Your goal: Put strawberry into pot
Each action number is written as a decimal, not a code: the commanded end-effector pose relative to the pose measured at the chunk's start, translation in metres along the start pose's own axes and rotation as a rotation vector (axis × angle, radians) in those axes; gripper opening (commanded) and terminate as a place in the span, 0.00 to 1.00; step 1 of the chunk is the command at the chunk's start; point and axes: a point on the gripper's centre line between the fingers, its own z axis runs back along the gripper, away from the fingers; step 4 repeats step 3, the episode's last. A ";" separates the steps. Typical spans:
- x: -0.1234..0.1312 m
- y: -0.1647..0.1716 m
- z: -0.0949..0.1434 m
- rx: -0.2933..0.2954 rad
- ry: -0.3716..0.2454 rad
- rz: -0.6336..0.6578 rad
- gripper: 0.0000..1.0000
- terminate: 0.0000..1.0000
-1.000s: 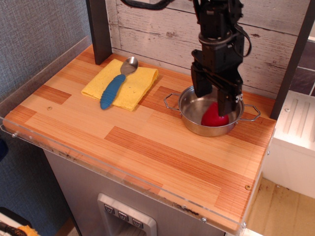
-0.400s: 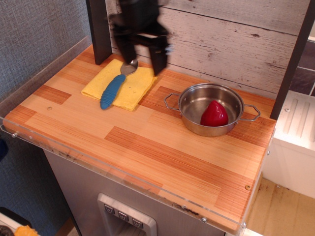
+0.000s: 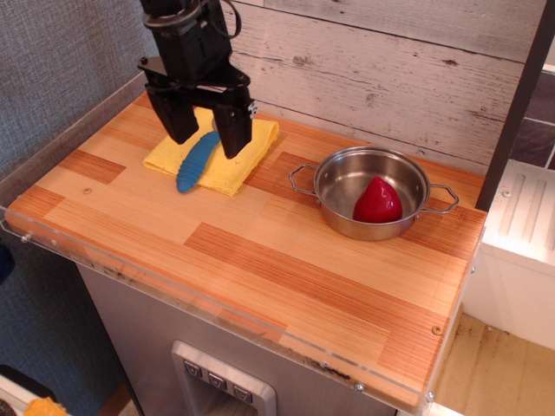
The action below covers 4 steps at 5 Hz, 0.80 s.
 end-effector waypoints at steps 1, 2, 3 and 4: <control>-0.017 0.002 0.012 0.112 -0.004 -0.034 1.00 0.00; -0.017 0.002 0.012 0.112 -0.004 -0.034 1.00 0.00; -0.017 0.002 0.012 0.112 -0.004 -0.034 1.00 1.00; -0.017 0.002 0.012 0.112 -0.004 -0.034 1.00 1.00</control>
